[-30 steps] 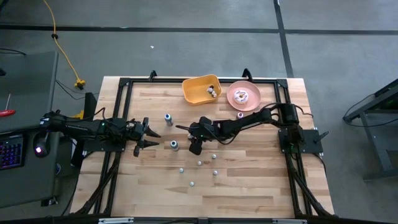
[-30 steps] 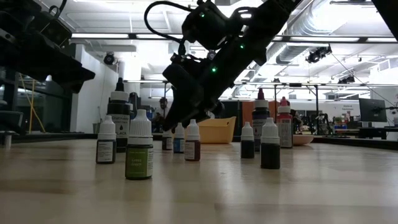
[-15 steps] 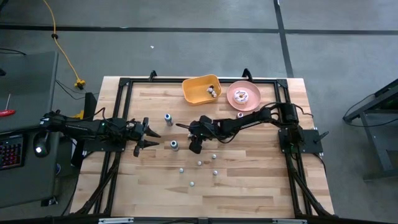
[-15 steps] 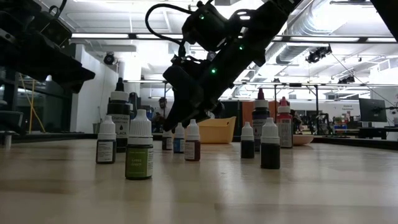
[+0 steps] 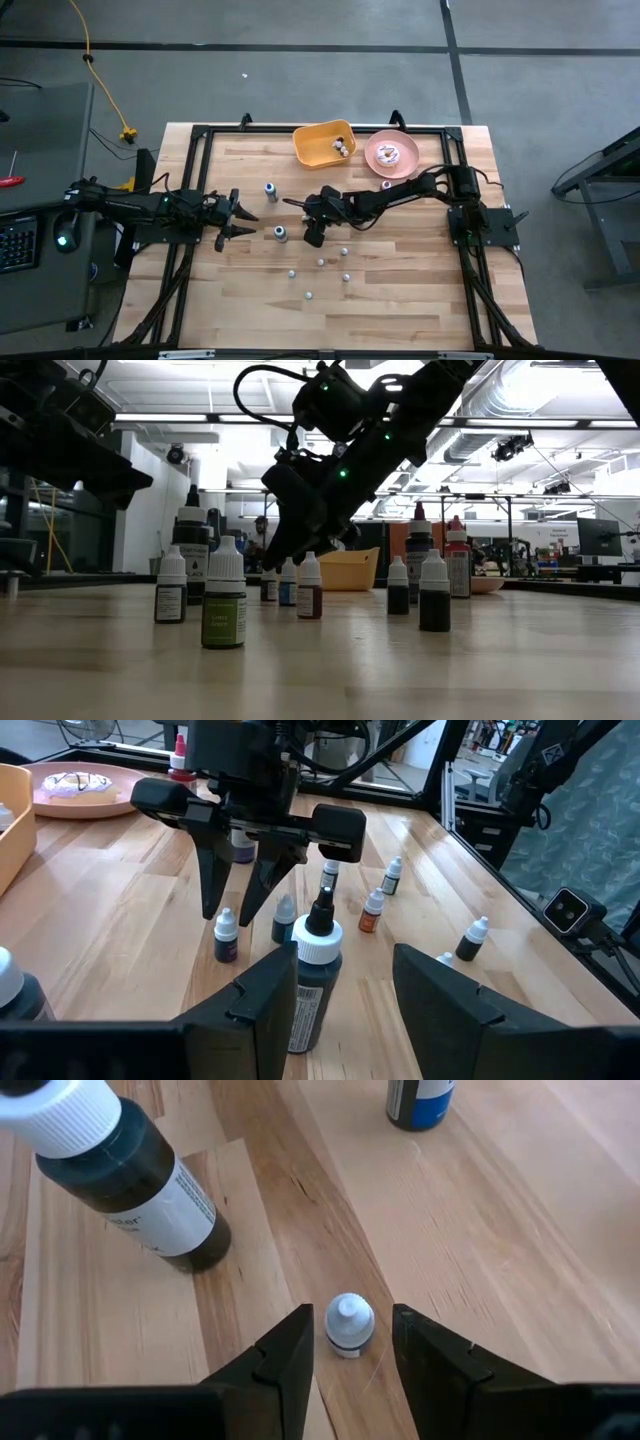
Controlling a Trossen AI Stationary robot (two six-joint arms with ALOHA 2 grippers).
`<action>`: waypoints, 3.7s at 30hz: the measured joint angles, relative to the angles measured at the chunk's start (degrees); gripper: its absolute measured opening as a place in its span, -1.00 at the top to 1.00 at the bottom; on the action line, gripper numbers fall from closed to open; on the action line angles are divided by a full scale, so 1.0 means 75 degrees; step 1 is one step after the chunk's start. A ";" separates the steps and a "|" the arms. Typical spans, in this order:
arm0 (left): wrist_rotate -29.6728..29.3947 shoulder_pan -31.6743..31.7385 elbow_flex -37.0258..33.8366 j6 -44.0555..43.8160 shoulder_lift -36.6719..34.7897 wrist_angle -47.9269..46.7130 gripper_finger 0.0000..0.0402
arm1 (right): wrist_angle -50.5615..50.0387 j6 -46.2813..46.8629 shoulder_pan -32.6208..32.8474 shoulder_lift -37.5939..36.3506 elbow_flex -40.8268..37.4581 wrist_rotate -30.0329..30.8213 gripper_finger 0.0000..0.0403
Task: Pick & Place food coloring
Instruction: Put the small violet food coloring bottle into the yellow bin
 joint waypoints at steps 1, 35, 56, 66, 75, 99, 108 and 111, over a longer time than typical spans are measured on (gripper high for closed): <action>0.0000 0.0001 -0.0001 -0.0001 0.0001 0.0000 0.19 | 0.0001 0.0000 -0.0001 0.0000 0.0001 -0.0001 0.37; -0.0003 -0.0001 0.0000 -0.0001 0.0001 0.0000 0.19 | 0.0024 -0.0005 -0.0045 0.0050 0.0009 -0.0111 0.76; -0.0003 -0.0002 0.0000 0.0000 -0.0002 0.0000 0.19 | -0.1057 -0.0553 -0.0001 0.0050 0.0826 0.0175 0.79; -0.0004 0.0000 0.0000 0.0000 -0.0002 0.0000 0.19 | -0.2670 -0.1334 -0.0156 -0.0259 0.2129 0.0883 0.79; -0.0020 -0.0001 0.0000 0.0001 0.0001 0.0000 0.19 | -0.3493 -0.2264 -0.0591 -0.0898 0.3341 0.1673 0.79; -0.0015 0.0000 0.0001 0.0001 -0.0002 0.0000 0.19 | -0.4134 -0.1331 -0.2848 -0.1093 0.2893 0.0917 0.79; 0.0009 -0.0001 0.0001 -0.0001 -0.0002 0.0000 0.19 | -0.3674 -0.2004 -0.3420 -0.1090 0.1941 -0.0375 0.79; 0.0009 -0.0001 0.0001 -0.0001 -0.0002 0.0001 0.19 | -0.3541 -0.2045 -0.3559 -0.1088 0.1684 -0.0639 0.79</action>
